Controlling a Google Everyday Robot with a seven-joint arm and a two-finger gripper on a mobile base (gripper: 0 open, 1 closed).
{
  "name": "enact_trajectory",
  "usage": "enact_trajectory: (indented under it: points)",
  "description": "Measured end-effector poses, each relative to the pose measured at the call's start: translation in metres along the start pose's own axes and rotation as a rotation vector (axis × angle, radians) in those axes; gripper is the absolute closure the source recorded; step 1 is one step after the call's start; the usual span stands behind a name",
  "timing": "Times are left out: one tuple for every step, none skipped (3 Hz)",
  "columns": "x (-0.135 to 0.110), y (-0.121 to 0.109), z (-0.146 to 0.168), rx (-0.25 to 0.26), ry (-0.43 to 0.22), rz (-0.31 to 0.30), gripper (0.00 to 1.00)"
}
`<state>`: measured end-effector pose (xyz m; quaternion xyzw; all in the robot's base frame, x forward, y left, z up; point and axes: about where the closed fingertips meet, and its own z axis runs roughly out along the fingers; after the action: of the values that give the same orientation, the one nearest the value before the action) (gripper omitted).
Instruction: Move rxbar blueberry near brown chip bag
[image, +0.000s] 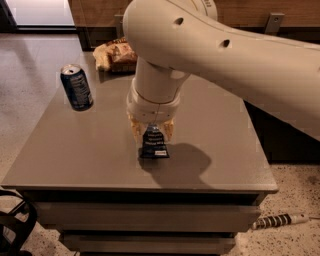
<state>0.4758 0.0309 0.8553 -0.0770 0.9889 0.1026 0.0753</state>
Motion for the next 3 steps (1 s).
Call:
enact_trajectory:
  points:
    - [-0.027, -0.015, -0.027, -0.037, -0.08, -0.027, 1.0]
    - [-0.068, -0.021, -0.048, -0.085, -0.159, -0.056, 1.0]
    - [-0.114, -0.022, -0.056, -0.139, -0.221, -0.066, 1.0]
